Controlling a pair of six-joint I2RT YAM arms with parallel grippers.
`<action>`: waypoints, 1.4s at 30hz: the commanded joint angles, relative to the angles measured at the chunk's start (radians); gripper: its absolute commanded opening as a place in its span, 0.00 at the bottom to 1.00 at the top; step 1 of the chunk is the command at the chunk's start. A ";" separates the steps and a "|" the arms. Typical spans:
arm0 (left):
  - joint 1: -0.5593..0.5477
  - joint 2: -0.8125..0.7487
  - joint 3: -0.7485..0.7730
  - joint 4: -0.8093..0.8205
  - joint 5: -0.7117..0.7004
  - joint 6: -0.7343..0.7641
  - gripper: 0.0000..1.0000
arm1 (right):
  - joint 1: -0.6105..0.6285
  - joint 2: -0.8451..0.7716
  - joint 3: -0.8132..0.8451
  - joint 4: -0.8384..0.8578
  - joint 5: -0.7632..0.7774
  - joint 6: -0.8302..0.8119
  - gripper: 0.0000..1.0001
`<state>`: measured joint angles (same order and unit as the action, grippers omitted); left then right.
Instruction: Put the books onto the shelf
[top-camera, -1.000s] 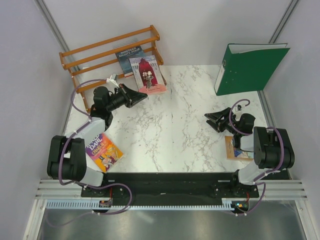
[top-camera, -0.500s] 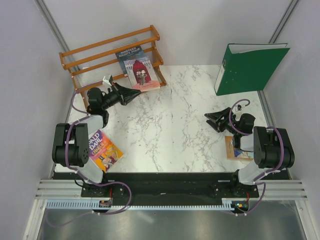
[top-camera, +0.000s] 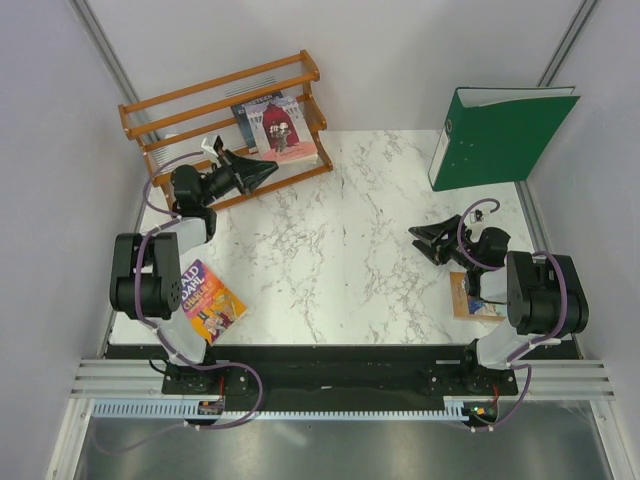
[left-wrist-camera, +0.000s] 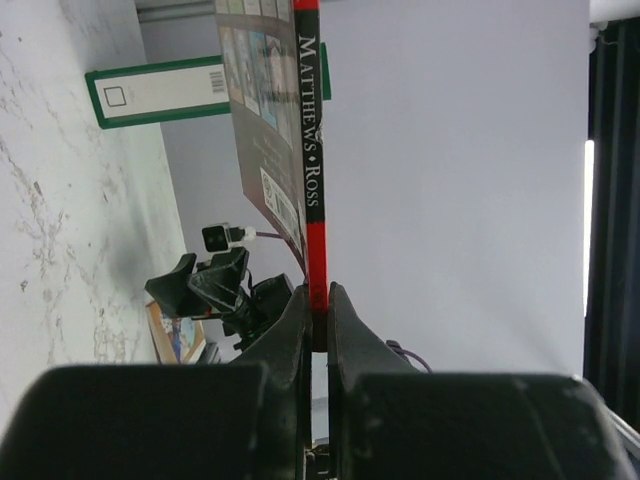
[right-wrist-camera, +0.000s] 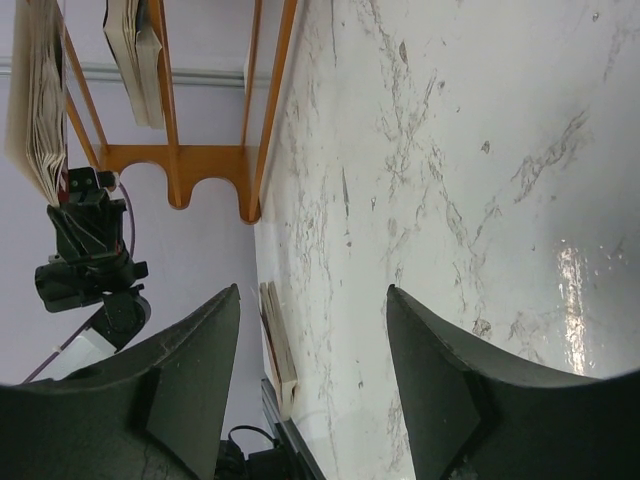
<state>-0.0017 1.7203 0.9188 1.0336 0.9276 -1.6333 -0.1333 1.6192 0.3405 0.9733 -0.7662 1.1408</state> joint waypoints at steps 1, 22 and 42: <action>0.032 0.053 0.058 0.144 0.007 -0.143 0.02 | 0.003 0.013 -0.005 0.053 -0.013 -0.001 0.68; 0.075 0.211 0.287 0.048 -0.016 -0.177 0.02 | 0.003 0.033 -0.003 0.065 -0.019 0.000 0.68; 0.121 0.367 0.474 -0.127 0.036 -0.166 0.02 | 0.003 0.054 -0.003 0.081 -0.022 0.002 0.68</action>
<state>0.1146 2.0731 1.3510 0.9222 0.9260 -1.8088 -0.1337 1.6684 0.3405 0.9947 -0.7681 1.1484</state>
